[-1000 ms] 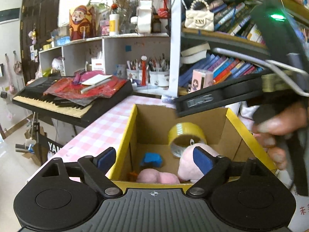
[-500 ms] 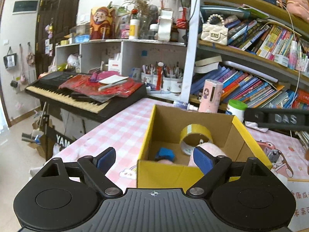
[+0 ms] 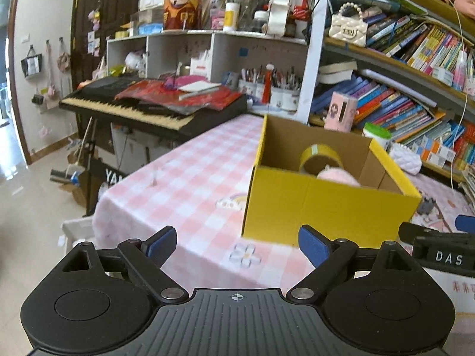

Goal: Organize objects
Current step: 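Withdraw both open tools from the yellow box back over the table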

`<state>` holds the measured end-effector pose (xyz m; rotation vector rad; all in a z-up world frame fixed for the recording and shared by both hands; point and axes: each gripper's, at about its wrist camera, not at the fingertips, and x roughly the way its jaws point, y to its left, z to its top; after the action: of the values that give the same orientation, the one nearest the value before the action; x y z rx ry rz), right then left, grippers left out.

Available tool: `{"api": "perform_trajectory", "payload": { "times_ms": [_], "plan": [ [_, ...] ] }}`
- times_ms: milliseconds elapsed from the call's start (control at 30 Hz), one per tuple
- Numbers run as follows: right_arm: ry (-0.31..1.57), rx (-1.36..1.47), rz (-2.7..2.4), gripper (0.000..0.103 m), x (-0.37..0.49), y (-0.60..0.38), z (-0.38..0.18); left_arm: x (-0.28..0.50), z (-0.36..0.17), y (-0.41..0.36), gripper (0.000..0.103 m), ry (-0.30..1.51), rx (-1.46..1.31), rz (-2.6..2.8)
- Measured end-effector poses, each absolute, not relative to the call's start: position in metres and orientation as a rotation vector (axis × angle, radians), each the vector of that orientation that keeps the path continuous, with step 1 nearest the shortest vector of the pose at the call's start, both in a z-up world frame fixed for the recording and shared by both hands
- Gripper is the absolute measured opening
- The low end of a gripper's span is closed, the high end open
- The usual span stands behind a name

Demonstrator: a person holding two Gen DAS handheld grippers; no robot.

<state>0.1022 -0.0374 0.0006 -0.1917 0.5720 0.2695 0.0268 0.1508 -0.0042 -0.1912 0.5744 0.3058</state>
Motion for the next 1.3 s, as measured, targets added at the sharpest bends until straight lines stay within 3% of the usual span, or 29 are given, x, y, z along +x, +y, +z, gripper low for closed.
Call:
{"api": "perform_trajectory", "payload": {
  "times_ms": [700,1300],
  "plan": [
    [0.705,-0.173,0.217,0.1,0.034,-0.048,-0.028,-0.022,-0.025,0.138,0.094,0.707,-0.133,0.208],
    [0.729,-0.158,0.083,0.1,0.015,-0.088,-0.03,-0.012,-0.032,0.102,0.094,0.744,-0.11,0.06]
  ]
}}
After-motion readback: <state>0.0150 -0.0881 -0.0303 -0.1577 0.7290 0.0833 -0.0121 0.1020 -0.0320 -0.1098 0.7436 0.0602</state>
